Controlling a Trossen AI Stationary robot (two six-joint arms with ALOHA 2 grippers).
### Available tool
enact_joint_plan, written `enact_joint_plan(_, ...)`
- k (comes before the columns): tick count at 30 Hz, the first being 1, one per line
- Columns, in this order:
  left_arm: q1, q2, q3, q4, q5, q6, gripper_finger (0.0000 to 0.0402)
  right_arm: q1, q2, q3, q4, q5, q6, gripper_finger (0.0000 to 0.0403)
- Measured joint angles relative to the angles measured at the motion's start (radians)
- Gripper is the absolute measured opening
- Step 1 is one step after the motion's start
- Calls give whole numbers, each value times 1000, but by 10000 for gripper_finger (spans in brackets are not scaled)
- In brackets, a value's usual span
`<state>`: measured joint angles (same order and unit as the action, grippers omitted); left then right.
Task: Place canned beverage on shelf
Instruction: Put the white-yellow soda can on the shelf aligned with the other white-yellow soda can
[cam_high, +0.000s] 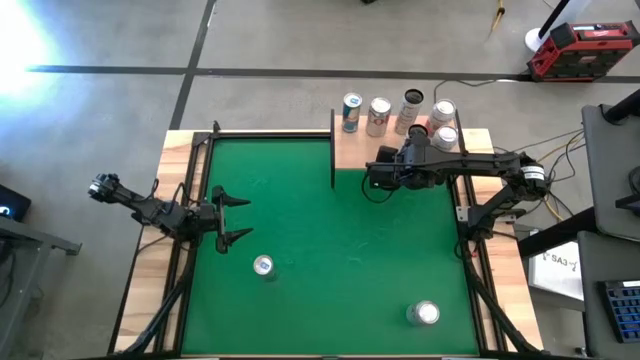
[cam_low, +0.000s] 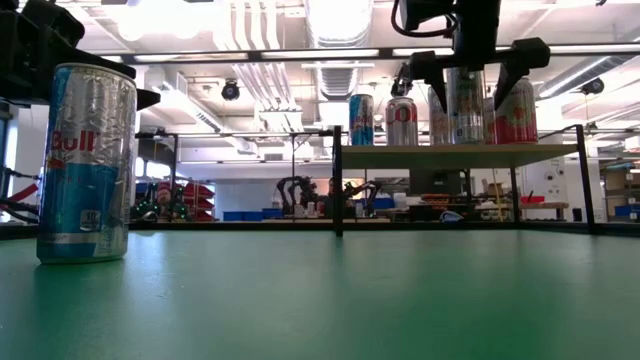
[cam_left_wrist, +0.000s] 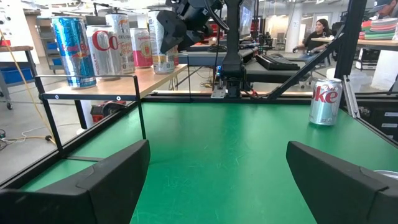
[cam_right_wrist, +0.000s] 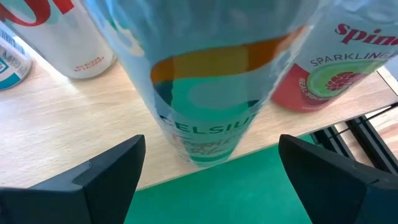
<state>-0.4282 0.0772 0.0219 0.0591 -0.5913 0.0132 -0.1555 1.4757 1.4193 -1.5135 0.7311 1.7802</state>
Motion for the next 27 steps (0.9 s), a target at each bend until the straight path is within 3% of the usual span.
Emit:
enact_joint_plan(7,0,0,0,0,0,0,361,0,0,0,-2,0,0,353)
enact_joint_plan(19,0,0,0,0,0,0,361,0,0,0,-14,-8,16,214)
enact_joint_plan(27,0,0,0,0,0,0,361,0,0,0,-15,-6,18,199)
